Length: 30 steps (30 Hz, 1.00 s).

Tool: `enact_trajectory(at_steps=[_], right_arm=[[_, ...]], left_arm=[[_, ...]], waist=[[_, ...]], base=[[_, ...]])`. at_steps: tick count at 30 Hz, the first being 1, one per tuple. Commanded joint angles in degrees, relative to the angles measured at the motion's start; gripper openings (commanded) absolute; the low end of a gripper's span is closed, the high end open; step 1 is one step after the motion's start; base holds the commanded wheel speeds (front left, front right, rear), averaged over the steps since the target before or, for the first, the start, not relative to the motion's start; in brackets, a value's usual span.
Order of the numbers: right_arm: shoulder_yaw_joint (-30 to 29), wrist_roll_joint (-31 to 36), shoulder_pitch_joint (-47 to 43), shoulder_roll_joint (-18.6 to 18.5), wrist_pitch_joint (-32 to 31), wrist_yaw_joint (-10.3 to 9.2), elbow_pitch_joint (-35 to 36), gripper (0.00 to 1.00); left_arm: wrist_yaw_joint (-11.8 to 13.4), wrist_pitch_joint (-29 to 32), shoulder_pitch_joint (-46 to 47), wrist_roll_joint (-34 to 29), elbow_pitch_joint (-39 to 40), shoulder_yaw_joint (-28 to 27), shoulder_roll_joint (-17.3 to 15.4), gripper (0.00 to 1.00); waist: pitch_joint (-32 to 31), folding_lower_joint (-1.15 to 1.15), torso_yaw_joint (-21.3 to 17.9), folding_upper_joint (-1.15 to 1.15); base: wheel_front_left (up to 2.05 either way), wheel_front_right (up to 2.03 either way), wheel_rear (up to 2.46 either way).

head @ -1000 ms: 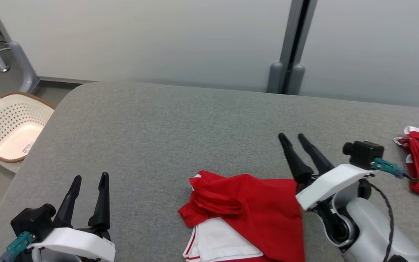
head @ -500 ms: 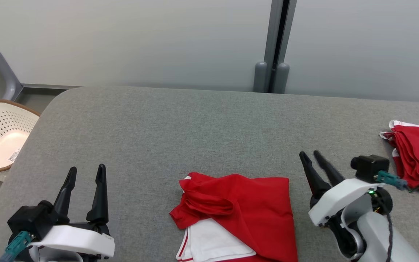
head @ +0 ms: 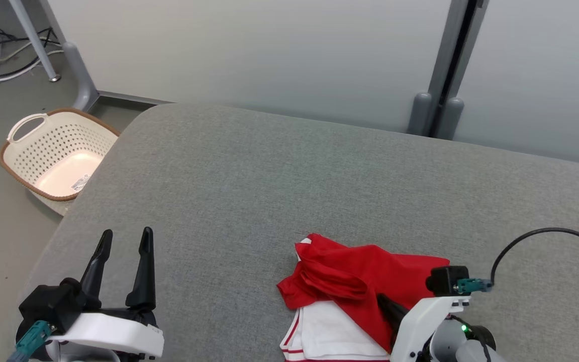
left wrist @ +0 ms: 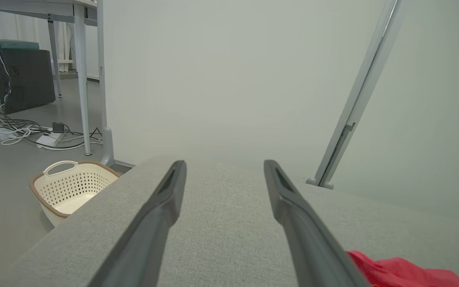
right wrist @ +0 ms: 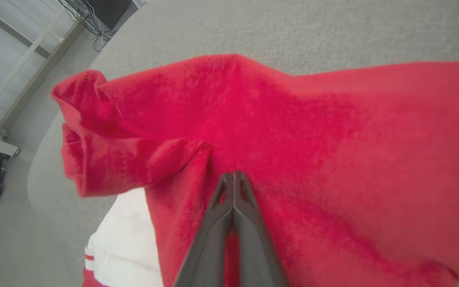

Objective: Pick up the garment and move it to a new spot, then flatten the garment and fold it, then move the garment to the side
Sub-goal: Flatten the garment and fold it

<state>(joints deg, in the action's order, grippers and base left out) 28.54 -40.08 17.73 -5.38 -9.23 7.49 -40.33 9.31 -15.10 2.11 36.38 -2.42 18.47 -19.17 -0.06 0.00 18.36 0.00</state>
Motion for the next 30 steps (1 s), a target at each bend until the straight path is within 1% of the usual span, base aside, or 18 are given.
enact_trajectory(at_steps=[1, 5, 8, 13, 15, 18, 21, 23, 24, 25, 26, 28, 29, 30], right_arm=[[0.5, -0.3, -0.3, 0.1, -0.3, 0.00, -0.4, 0.00], [3.8, -2.6, -0.7, 1.4, -0.4, 0.00, 0.7, 0.00], [8.5, -4.3, -1.2, 1.8, -0.9, 0.00, 3.6, 0.00], [18.0, -7.9, -1.7, 2.0, -3.5, 0.00, 9.3, 0.00], [20.4, -9.2, -1.3, 1.4, -3.5, 0.00, 11.3, 0.00], [21.2, -10.0, 0.5, -0.2, -0.4, 0.00, 14.1, 0.00], [20.1, -9.3, 2.2, -2.2, 3.7, 0.00, 16.2, 0.00], [18.2, -8.2, 3.5, -4.0, 6.8, 0.00, 17.2, 0.00], [17.2, -7.7, 4.0, -4.8, 8.1, 0.00, 17.8, 0.39], [16.2, -6.8, 4.6, -5.6, 9.4, 0.00, 18.2, 0.83], [15.0, -5.8, 5.1, -6.5, 10.9, 0.00, 18.7, 1.00], [12.7, -2.2, 6.4, -8.4, 14.3, 0.00, 19.8, 1.00], [12.7, -2.2, 6.4, -8.4, 14.3, 0.00, 19.8, 1.00], [9.2, 0.0, 6.5, -9.1, 18.0, 0.00, 20.5, 1.00]], left_arm=[[-0.1, 0.0, 0.0, -0.2, -0.2, -0.3, -0.2, 1.00], [0.0, 0.0, -0.2, -0.3, -0.2, -0.5, -0.3, 1.00], [0.2, 0.0, -0.4, -0.4, -0.2, -0.6, -0.1, 1.00], [0.1, 0.0, -0.3, -0.4, -0.4, -0.7, 0.3, 1.00], [0.1, 0.0, -0.3, -0.5, -0.3, -0.8, 0.4, 1.00], [0.4, 0.0, -0.7, -0.6, 0.1, -1.4, 0.4, 1.00], [0.4, 0.0, -1.0, -0.8, 0.5, -2.0, 0.3, 1.00], [0.4, 0.0, -1.2, -1.0, 0.9, -2.4, 0.4, 1.00], [0.5, 0.0, -1.4, -1.1, 1.1, -2.6, 0.4, 1.00], [0.5, 0.0, -1.5, -1.1, 1.2, -2.8, 0.4, 1.00], [0.5, 0.0, -1.6, -1.2, 1.3, -3.0, 0.5, 1.00], [0.5, 0.0, -1.7, -1.4, 1.5, -3.5, 0.5, 1.00], [0.5, 0.0, -1.7, -1.4, 1.5, -3.5, 0.5, 1.00], [0.7, 0.0, -1.7, -1.7, 1.8, -4.1, 0.7, 1.00]], waist=[[0.2, 0.00, 1.4, 0.00], [0.2, 0.00, 2.5, 0.00], [0.2, 0.00, 2.4, 0.00], [0.1, 0.00, 0.8, 0.00], [0.1, 0.00, -0.3, 0.00], [-0.1, 0.00, -2.3, 0.00], [-0.4, 0.00, -4.7, 0.00], [-0.5, 0.00, -6.3, 0.00], [-0.6, 0.00, -7.1, 0.00], [-0.6, 0.00, -8.0, 0.00], [-0.7, 0.00, -8.8, 0.00], [-0.8, 0.00, -10.4, 0.00], [-0.8, 0.00, -10.4, 0.00], [-0.8, 0.00, -11.8, 0.00]], base=[[0.00, 0.00, 0.00], [0.00, 0.00, 0.00], [0.00, 0.00, 0.00], [0.00, 0.00, 0.00], [0.00, 0.00, 0.00], [0.00, 0.00, 0.00], [0.00, 0.00, 0.00], [0.00, 0.00, 0.00], [0.00, 0.00, 0.00], [0.00, 0.00, 0.00], [0.00, 0.00, 0.00], [0.00, 0.00, 0.00], [0.00, 0.00, 0.00], [0.00, 0.00, 0.00]])
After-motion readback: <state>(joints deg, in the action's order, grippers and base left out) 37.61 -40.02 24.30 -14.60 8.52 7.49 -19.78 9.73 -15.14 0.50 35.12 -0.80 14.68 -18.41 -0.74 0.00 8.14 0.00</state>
